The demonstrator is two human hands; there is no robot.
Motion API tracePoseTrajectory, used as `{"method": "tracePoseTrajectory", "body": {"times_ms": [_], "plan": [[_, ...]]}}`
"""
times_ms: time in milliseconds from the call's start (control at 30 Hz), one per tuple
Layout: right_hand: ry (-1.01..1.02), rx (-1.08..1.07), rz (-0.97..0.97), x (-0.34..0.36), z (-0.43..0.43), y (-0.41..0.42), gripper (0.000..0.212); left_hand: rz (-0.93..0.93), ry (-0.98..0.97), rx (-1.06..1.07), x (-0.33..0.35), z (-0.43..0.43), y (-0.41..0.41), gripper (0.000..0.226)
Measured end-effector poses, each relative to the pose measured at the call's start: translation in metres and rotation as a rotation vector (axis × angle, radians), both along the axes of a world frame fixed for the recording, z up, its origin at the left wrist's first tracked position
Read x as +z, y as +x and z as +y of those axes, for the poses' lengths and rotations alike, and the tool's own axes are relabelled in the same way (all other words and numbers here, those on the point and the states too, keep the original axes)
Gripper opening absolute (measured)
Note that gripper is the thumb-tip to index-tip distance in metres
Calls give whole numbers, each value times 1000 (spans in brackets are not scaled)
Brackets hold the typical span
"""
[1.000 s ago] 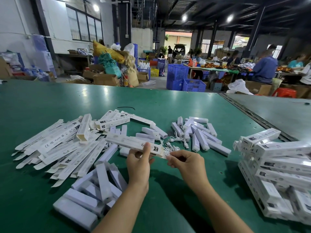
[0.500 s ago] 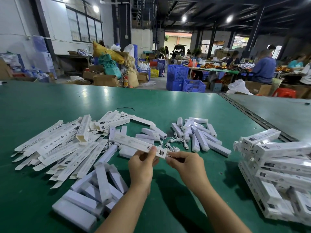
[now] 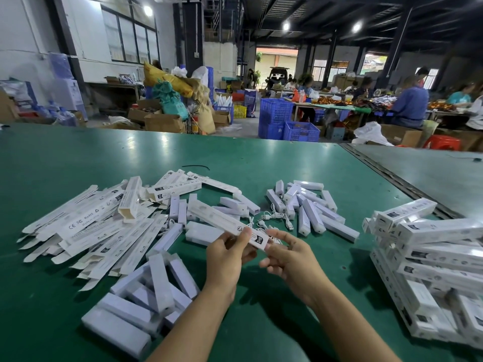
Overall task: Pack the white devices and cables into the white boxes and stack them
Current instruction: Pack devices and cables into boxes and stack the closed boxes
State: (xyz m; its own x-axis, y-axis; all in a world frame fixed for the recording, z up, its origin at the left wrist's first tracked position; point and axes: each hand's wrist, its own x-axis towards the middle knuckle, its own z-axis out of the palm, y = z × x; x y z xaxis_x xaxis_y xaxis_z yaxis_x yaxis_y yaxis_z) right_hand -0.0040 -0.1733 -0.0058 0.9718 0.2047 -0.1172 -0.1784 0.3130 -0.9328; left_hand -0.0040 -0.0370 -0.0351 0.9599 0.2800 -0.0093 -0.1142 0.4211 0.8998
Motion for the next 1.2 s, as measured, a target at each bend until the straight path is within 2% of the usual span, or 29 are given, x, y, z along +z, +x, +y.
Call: {"method": "tracePoseTrajectory", "body": {"times_ms": [67,133,200,267,300,433,500,600,733,833,1067,1200], "plan": [[-94,-9,-35,0,-1,-1,25,-22,37,3,1,1,-2,24],[-322,-90,-118,-1,-2,-2,17,-35,92,24,2,0,-3,38],[-596,-193,-254,-1,-3,-1,11,-46,146,55,2,0,-2,57],[-701,-266,-373,-2,-3,0,18,-60,265,45,-1,-1,-1,81],[-699,-286,-426,-2,-3,0,18,-89,327,25,-3,-2,-1,79],[-686,-357,-526,-4,-4,0,23,-204,574,-121,-5,-2,-4,44],[-647,-399,-517,-6,-5,2,26,-199,653,-181,-4,0,-7,44],[-602,-407,-465,-9,-4,4,21,-209,717,-165,-2,3,-9,52],[-554,-332,-534,-7,-5,0,14,-193,691,-121,-3,8,-8,43],[-584,-202,-758,-4,-8,-7,5,-182,608,-93,-1,8,-6,29],[-681,-46,-912,-4,-11,-5,47,-206,481,-80,1,14,-4,26],[-718,-1,-960,-6,-13,0,54,-215,429,-83,2,13,-3,25]]}}
